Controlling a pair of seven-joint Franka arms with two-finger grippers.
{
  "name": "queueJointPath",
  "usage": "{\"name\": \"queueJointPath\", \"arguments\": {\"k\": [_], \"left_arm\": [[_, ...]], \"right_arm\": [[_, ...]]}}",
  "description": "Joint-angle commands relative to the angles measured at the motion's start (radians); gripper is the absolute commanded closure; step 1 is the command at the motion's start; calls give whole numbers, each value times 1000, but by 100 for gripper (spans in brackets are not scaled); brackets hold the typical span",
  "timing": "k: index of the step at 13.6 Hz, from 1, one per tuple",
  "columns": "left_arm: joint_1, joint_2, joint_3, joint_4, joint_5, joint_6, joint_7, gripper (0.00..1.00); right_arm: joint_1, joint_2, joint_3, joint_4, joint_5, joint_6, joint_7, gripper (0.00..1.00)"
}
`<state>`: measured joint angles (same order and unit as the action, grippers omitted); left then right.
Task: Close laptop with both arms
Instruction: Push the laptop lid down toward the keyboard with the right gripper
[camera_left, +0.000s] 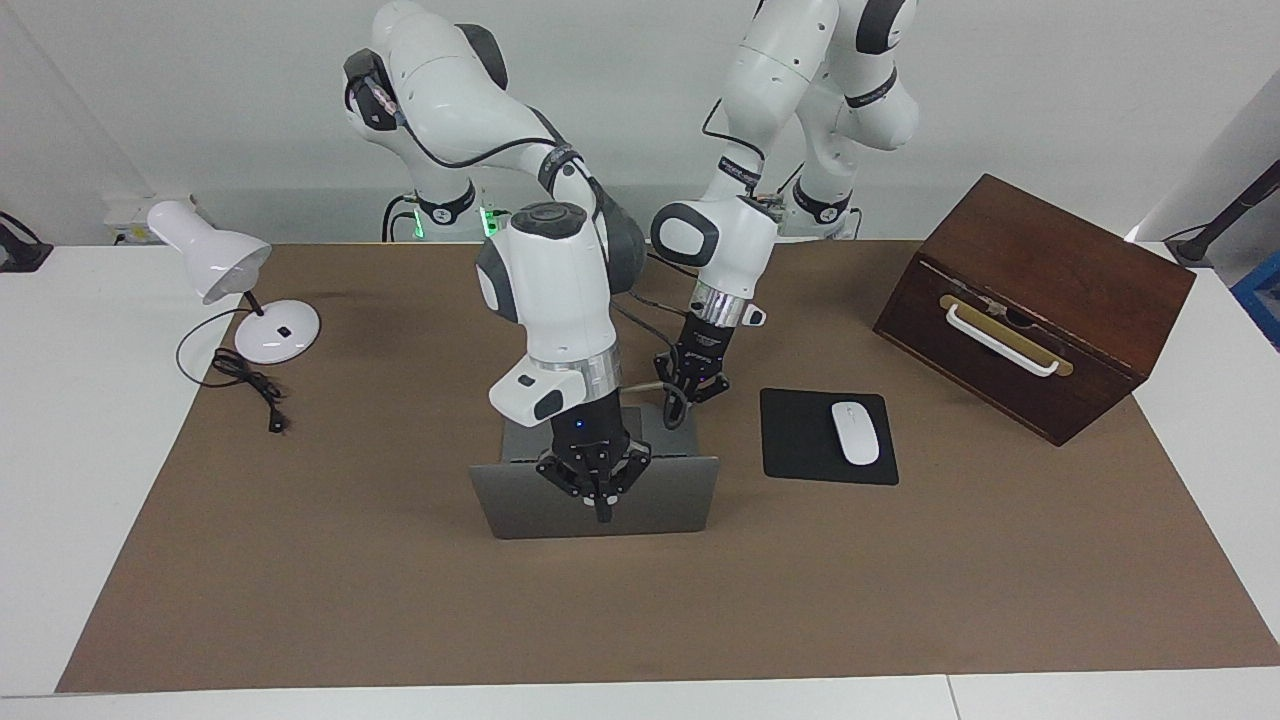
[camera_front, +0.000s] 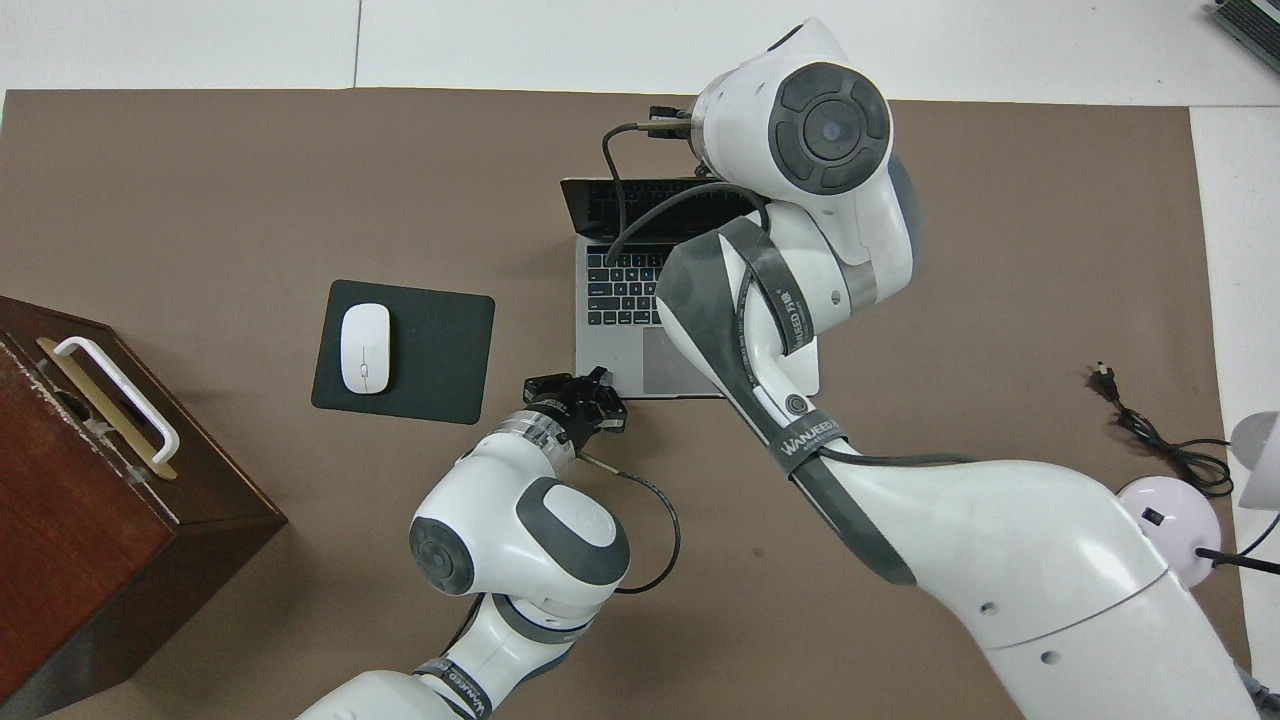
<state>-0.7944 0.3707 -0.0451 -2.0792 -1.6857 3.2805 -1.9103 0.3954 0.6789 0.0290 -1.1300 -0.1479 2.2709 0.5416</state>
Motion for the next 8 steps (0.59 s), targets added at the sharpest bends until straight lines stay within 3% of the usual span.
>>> {"name": "queueJointPath", "arguments": {"k": [1, 8], "left_arm": [[-8, 37, 14, -1, 15, 28, -6, 100], [-3, 37, 14, -1, 15, 28, -6, 100]], "right_arm": [[-1, -4, 6, -25, 1, -13, 23, 100], [-6, -38, 15, -33, 11, -80, 23, 100]]}}
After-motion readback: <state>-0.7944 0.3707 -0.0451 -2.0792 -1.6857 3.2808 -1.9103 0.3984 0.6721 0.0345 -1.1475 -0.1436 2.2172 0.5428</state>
